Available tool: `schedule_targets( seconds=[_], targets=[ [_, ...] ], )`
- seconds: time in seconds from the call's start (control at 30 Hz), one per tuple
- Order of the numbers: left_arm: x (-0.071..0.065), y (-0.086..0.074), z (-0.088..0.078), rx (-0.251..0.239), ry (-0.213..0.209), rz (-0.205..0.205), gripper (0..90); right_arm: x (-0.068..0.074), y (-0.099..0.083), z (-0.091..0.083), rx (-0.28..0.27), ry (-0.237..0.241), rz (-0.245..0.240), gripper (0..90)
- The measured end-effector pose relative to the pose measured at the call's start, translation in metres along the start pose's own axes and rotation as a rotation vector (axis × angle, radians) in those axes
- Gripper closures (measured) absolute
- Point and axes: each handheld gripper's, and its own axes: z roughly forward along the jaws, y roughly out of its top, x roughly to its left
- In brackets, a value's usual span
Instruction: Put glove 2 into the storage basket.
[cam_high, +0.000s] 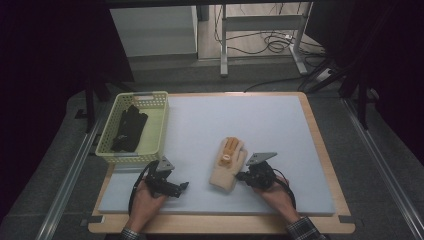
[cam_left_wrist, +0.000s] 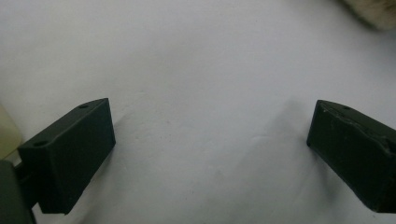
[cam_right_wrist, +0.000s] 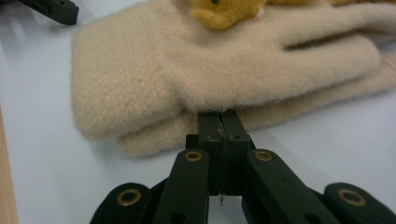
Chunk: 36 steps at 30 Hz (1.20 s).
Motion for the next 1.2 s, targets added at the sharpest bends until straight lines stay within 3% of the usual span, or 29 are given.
schedule_targets(
  seconds=[0.27, 0.73, 0.93, 1.2],
  targets=[
    [0.000, 0.000, 0.000, 0.000, 0.000, 0.001, 1.0, 0.007, 0.012, 0.016, -0.006, 0.005, -0.011, 87.6],
    [0.000, 0.000, 0.000, 0.001, 0.002, 0.003, 0.9, 0.020, 0.033, 0.042, -0.018, -0.029, -0.048, 86.4],
    [0.000, 0.000, 0.000, 0.006, 0.003, 0.003, 1.0, 0.019, 0.029, 0.030, -0.018, -0.052, -0.054, 77.0],
    [0.001, 0.001, 0.000, 0.005, -0.003, -0.005, 1.0, 0.003, 0.014, 0.002, -0.042, -0.109, -0.015, 57.9]
  ],
)
